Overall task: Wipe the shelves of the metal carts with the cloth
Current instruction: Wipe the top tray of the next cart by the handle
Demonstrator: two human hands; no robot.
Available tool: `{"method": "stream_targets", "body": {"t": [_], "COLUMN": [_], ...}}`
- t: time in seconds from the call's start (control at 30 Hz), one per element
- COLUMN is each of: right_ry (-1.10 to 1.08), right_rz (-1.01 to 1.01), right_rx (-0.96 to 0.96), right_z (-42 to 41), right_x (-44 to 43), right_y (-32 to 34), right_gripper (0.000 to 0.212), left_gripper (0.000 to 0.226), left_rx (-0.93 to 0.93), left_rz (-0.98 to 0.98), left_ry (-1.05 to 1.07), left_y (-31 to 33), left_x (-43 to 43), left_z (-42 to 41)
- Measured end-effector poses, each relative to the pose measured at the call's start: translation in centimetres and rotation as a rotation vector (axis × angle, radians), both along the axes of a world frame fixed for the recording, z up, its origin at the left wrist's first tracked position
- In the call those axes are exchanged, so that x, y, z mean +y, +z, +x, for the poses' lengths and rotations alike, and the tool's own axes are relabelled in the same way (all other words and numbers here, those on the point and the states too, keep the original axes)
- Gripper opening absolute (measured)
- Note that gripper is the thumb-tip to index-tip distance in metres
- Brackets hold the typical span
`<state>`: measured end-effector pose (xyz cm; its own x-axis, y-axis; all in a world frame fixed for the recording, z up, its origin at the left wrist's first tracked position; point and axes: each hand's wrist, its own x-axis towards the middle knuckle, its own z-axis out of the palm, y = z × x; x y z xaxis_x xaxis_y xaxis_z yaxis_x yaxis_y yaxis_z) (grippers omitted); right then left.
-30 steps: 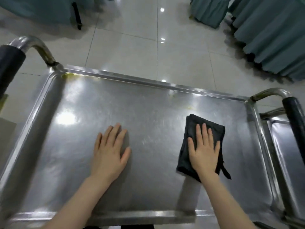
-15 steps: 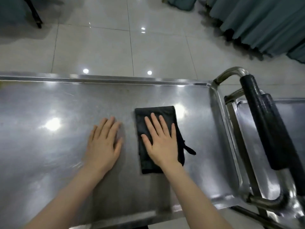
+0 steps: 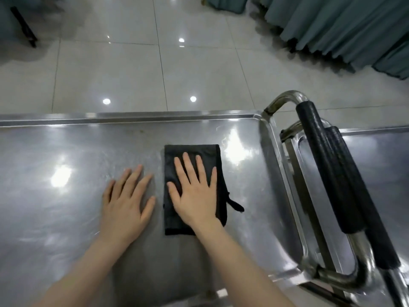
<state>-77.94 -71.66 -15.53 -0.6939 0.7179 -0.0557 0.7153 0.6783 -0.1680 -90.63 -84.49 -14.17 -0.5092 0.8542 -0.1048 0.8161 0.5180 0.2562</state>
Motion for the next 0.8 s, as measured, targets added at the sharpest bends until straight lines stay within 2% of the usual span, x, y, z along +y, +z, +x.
{"method": "stream_targets", "body": {"t": [0.1,0.2,0.27,0.37,0.43,0.57,0.63,0.7,0.8], "right_ry": [-0.009,-0.256,-0.403,-0.556,-0.5,0.027,0.218,0.208,-0.103], "right_rz": [-0.007,0.027,0.013,-0.003,0.008,-0.015,-0.056,-0.039,0.031], "right_rx": [-0.026,-0.1,-0.134,-0.126,-0.098,-0.015,-0.026,-0.021,-0.077], "right_z": [2.8,7.1,8.8,6.4,1.4,-9.0,-10.4,-8.4,-1.9], "right_x": [3.7,9.9,13.7,16.9,16.4,9.4,7.3,9.0,14.7], "right_y": [0.3,0.8,1.4,1.4,0.9,-0.2,-0.1,0.1,0.5], "right_gripper": [0.069,0.073,0.073,0.071,0.071,0.071,0.069,0.069,0.071], "left_gripper": [0.06,0.059,0.06,0.061,0.062,0.062,0.063,0.063,0.063], "left_rx": [-0.026,0.017,0.041,0.043,0.033,0.034,0.025,0.015,0.005], "left_rz": [0.033,0.063,0.075,0.097,0.102,0.08,0.062,0.066,0.074], "left_ry": [-0.045,-0.084,-0.024,0.052,0.053,0.049,0.047,0.047,0.058], "left_y": [0.1,0.2,0.0,-0.6,-1.0,-1.0,-0.9,-0.8,-0.8], "left_x": [-0.1,-0.3,-0.4,-0.4,-0.4,-0.6,-0.8,-0.7,-0.5], "left_z": [-1.3,-3.7,-5.1,-5.4,-5.5,-5.8,-5.9,-5.9,-6.0]}}
